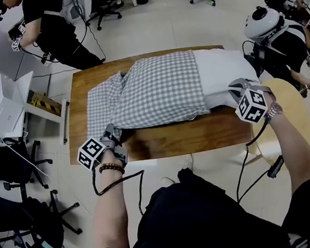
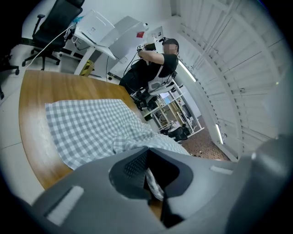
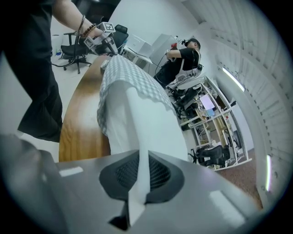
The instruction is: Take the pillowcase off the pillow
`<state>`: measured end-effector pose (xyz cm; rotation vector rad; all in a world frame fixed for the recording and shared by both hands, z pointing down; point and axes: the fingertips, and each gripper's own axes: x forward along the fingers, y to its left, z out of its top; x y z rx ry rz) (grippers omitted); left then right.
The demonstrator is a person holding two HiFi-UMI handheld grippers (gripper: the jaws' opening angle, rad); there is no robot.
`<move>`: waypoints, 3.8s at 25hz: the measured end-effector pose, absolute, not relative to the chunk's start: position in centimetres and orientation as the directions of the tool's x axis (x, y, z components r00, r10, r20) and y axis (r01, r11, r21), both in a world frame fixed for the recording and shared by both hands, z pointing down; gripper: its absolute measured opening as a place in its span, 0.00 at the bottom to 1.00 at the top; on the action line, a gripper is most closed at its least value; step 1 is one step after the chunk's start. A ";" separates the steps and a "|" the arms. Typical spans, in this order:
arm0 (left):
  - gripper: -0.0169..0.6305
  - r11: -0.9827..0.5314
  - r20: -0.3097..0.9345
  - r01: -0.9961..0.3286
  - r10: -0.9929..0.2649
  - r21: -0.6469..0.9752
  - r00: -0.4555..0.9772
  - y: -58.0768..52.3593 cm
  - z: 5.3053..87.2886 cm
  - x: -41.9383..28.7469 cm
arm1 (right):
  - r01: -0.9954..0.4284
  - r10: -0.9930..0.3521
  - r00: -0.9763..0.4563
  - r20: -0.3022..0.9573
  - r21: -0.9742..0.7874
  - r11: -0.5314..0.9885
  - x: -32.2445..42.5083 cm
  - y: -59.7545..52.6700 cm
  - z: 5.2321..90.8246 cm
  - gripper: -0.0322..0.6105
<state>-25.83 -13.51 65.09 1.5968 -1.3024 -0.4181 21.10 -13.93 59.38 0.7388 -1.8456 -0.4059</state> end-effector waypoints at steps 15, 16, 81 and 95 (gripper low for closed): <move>0.03 0.081 0.285 -0.547 -0.911 0.833 0.299 -13.0 63.8 -31.2 | -0.329 -0.663 -0.215 0.717 0.586 0.740 23.6 -11.7 59.3 0.06; 0.03 0.080 0.288 -0.548 -0.908 0.832 0.303 -12.9 63.9 -31.1 | -0.327 -0.662 -0.213 0.719 0.586 0.741 23.6 -11.4 59.6 0.06; 0.50 -0.686 0.731 -0.727 -0.513 -0.034 0.450 -30.7 63.2 -15.7 | -0.185 -0.330 -0.502 0.799 0.273 0.944 13.7 -22.3 54.4 0.54; 0.52 -0.807 0.791 -0.589 -0.339 0.033 0.509 -35.1 65.1 -16.9 | -0.274 -0.228 -0.449 0.864 0.110 0.955 9.6 -27.3 54.4 0.57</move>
